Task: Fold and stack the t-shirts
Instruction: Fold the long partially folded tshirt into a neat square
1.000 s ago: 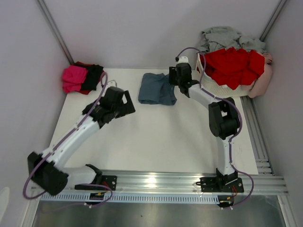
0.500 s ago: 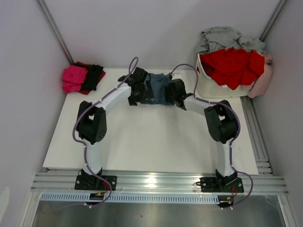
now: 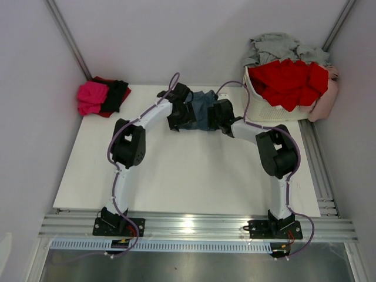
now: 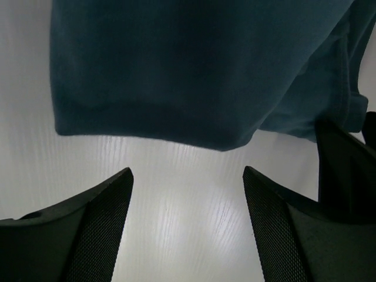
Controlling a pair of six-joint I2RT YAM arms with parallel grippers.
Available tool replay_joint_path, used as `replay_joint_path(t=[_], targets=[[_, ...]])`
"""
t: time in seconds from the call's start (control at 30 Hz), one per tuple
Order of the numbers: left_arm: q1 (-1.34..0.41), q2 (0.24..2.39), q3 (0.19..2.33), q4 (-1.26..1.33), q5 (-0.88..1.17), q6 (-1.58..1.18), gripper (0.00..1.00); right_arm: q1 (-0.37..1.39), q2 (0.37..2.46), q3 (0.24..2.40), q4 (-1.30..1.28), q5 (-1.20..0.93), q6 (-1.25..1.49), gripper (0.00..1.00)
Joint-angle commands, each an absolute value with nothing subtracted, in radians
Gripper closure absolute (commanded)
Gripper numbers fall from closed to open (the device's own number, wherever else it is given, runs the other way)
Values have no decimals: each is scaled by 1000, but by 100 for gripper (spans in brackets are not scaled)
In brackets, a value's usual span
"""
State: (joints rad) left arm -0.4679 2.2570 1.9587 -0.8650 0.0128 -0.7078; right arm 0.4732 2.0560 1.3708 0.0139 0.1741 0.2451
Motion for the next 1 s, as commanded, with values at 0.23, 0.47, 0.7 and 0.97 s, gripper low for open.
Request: replay_joint_path(t=[0.23,0.47,0.7,0.97], targets=[[-453,2332,2144,-838,18,-707,22,466,2054,1433,61,103,267,46],[-433,2411,2215,-839,64,-707,53,463,2052,1434,63,65,287,49],[-430,2465,2256,-845,92,-706,68,466,2054,1427,55,49,295,50],[-431,2471,2250,-848,133,-693,85,462,2075,1436,45,40,304,53]])
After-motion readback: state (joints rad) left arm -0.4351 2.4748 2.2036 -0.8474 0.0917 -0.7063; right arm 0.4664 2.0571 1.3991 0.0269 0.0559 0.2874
